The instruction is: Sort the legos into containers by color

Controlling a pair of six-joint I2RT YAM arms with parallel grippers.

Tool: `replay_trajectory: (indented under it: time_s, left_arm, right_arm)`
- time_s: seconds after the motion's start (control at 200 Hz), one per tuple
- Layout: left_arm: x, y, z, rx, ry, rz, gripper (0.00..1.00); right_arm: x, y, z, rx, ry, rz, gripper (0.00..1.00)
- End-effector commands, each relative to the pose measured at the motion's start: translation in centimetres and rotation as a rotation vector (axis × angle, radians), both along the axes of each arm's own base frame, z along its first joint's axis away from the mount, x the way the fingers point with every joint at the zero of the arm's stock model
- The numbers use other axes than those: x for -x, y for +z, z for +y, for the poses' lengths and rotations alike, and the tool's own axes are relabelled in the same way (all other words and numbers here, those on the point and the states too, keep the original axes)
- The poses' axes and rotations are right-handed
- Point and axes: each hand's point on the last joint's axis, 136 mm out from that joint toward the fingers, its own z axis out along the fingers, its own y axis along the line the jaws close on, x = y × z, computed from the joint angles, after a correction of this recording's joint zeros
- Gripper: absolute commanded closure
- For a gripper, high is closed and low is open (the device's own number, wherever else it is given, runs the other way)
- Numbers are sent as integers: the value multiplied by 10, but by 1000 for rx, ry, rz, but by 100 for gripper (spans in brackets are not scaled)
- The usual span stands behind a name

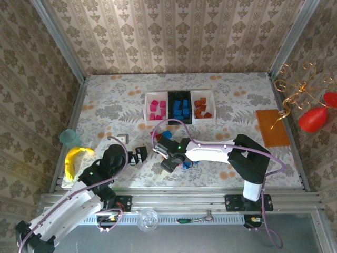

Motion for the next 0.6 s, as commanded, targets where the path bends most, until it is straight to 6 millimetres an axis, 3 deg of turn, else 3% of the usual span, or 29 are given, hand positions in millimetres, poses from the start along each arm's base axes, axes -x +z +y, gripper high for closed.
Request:
replay_trajectory:
  time_s: [0.0, 0.345, 0.595]
  left_arm:
    - [3, -8, 3, 3, 8, 26, 0]
    - [4, -8, 4, 8, 7, 30, 0]
    - [3, -7, 1, 13, -7, 28, 0]
  right_arm:
    - [-3, -4, -3, 56, 27, -9, 30]
    - [2, -10, 2, 38, 49, 24, 49]
    - [2, 9, 7, -48, 49, 5, 66]
